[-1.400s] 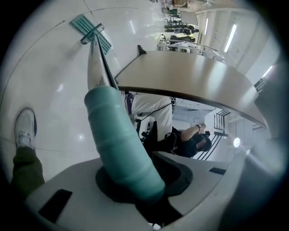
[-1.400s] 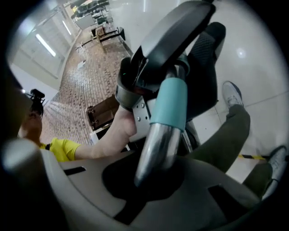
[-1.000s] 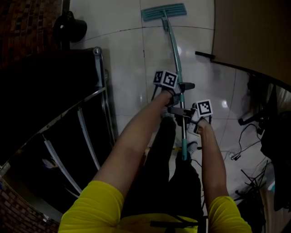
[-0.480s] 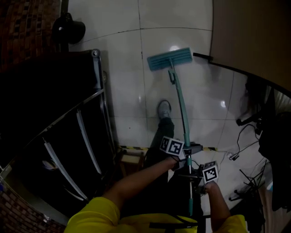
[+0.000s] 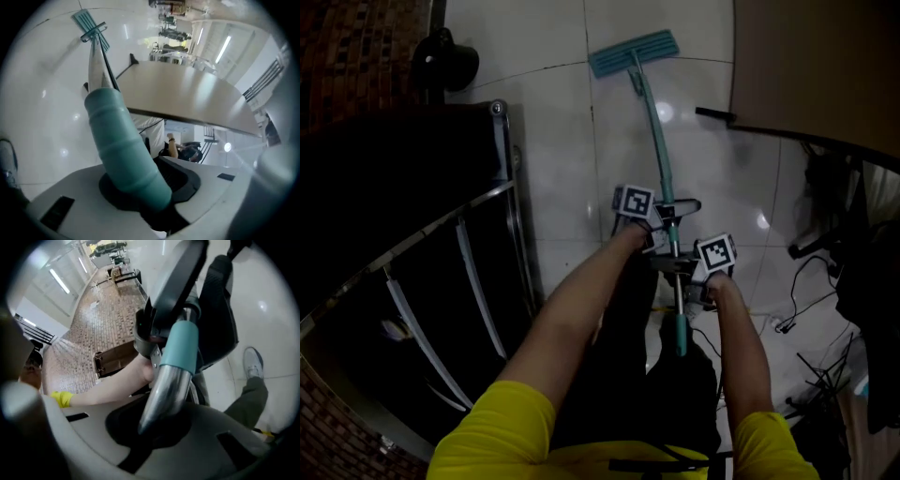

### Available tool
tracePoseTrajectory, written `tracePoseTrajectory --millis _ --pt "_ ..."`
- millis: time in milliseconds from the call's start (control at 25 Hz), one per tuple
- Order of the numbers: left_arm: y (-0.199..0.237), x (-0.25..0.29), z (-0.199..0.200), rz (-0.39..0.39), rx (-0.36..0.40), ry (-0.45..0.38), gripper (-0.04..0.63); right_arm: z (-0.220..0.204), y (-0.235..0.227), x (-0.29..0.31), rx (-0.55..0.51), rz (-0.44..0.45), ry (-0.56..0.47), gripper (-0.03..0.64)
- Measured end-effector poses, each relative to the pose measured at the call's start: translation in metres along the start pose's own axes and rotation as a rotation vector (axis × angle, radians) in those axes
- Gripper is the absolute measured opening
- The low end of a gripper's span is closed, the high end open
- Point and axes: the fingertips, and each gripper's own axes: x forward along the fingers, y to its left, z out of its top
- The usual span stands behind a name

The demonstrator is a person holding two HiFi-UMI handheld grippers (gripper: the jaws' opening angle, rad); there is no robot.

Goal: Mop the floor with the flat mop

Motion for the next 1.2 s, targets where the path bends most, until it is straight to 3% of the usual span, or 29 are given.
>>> tracePoseTrajectory --millis 160,280,400,680,920,1200 --pt "-0.006 -0.011 0.041 -0.008 0.047 -0.030 0.119 0.034 0.011 0.014 0.036 0.062 -0.044 0.008" --pt "-0.027 -0.013 0.028 -0.002 0.044 -0.048 0.123 0.021 0.049 0.011 0.066 0.143 -0.075 0.025" --pt "-0.054 -0.016 -0.028 0.052 -0.024 -0.026 0.130 -0.029 0.094 0.008 0.082 0.169 -0.052 0.040" --pt "-0.161 -0.014 -0.216 0.074 -0.136 -0.015 0.135 -0.211 0.207 -0.020 0.186 0.165 0.031 0.052" --pt "-0.240 0.006 -0.312 0.069 -0.117 -0.073 0.138 -0.319 0.275 -0.059 0.169 0.129 0.126 0.052" --pt "-0.288 0.028 -0.402 0.055 -0.042 -0.143 0.141 -0.423 0.312 -0.096 0.091 0.113 0.178 0.052"
